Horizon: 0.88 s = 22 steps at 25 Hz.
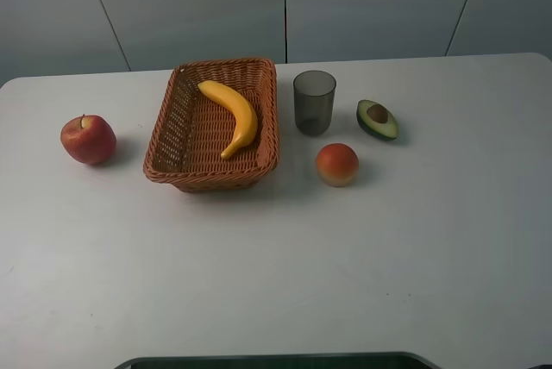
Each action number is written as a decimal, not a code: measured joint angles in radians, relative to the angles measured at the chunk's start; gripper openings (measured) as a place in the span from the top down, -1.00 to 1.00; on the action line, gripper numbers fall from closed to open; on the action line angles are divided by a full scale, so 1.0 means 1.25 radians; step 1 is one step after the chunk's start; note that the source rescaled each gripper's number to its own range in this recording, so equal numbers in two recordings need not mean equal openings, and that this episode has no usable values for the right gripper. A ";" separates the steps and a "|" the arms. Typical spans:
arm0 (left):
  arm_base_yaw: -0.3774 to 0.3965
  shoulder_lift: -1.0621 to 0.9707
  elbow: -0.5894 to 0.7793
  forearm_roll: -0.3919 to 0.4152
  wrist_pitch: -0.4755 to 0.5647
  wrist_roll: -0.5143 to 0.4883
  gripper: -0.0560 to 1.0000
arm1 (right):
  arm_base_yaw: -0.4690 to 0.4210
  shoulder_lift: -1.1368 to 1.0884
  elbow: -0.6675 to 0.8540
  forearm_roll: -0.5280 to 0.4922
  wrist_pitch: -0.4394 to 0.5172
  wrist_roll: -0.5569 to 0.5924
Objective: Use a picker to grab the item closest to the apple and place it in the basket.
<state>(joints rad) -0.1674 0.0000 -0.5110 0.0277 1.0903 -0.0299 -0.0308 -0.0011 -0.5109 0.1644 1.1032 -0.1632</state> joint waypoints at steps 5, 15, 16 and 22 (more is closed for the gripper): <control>0.000 0.000 0.000 0.000 -0.001 0.002 -1.00 | 0.000 0.000 0.000 0.000 0.000 0.000; 0.000 0.000 0.000 -0.015 -0.001 0.003 -1.00 | 0.000 0.000 0.000 0.000 0.000 0.000; 0.000 0.000 0.000 -0.017 -0.001 0.003 -1.00 | 0.000 0.000 0.000 0.000 0.000 0.000; 0.000 0.000 0.000 -0.022 -0.001 0.003 -1.00 | 0.000 0.000 0.000 0.000 0.000 0.000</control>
<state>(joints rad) -0.1674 0.0000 -0.5110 0.0000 1.0889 -0.0264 -0.0308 -0.0011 -0.5109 0.1644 1.1032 -0.1632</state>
